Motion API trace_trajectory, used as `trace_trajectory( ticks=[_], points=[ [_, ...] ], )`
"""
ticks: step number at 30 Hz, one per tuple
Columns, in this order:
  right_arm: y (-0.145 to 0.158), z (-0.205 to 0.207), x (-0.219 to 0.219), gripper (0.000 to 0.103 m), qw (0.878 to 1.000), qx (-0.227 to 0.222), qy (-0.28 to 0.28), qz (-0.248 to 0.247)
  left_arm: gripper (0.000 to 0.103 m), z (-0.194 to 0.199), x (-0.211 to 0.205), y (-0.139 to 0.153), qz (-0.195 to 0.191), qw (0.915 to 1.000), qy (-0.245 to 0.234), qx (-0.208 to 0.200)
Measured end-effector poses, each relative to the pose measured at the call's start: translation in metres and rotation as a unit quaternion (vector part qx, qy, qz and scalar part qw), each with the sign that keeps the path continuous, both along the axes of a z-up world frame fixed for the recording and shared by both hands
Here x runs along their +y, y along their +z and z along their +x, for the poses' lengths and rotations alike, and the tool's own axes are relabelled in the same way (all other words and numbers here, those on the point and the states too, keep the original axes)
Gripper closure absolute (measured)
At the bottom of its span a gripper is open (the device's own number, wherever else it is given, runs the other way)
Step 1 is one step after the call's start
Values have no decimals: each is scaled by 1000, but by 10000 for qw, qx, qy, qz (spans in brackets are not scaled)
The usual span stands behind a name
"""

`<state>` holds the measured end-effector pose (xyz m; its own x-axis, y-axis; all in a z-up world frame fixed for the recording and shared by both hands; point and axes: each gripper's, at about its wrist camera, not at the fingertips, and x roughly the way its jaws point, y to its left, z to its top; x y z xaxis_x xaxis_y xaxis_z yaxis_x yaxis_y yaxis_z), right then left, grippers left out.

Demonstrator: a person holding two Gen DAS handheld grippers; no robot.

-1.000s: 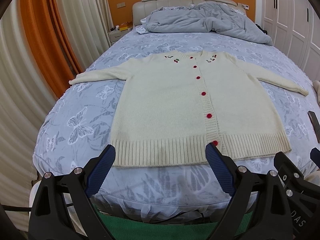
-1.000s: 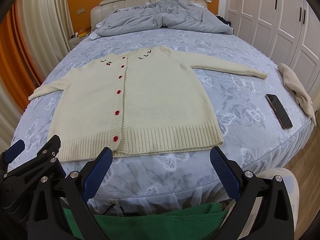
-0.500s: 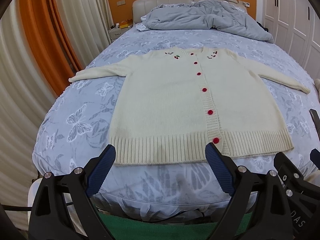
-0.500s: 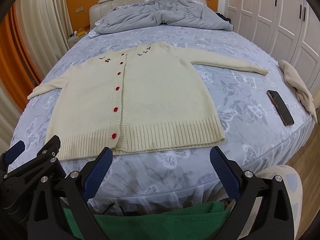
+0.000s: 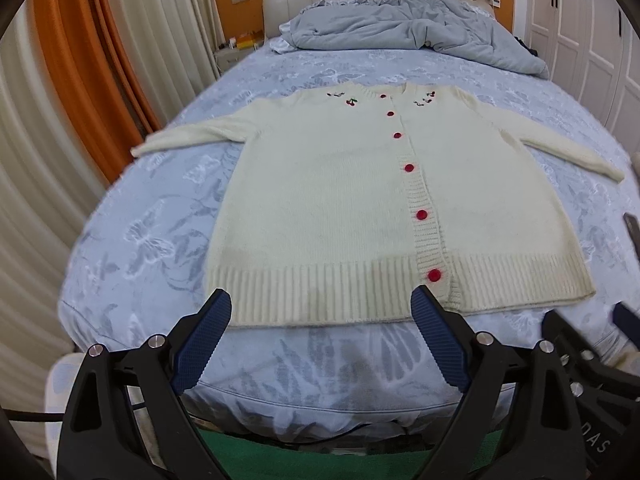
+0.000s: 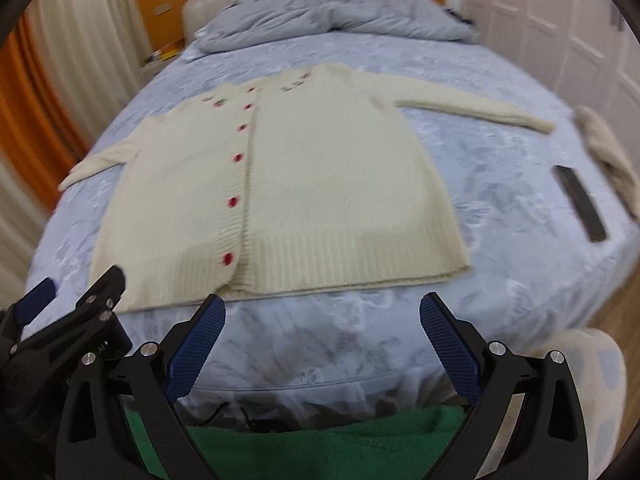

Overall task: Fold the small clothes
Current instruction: 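Grasp the cardigan sleeve cuff with the right gripper and lift it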

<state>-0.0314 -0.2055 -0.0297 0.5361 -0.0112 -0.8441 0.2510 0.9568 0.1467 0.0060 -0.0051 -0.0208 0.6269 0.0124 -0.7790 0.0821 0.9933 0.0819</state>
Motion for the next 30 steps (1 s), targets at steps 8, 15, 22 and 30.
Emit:
trace_trajectory(
  ticks=[8,15,22,30],
  points=[
    [-8,77,-196,7,9865,-152,-1208,1096,10,23,22,6,-564,9982,200,-72],
    [-41,169,-365,7,9634,-60,-2411,1170,9,50,17,-6,-336,9991,236,68],
    [-81,220,-441,8,9286,-269,-3261,1748,9,77,18,-25,-296,9986,289,322],
    [-39,278,-420,93,9503,-1009,-2646,1291,9,109,28,-34,-438,9976,399,356]
  ],
)
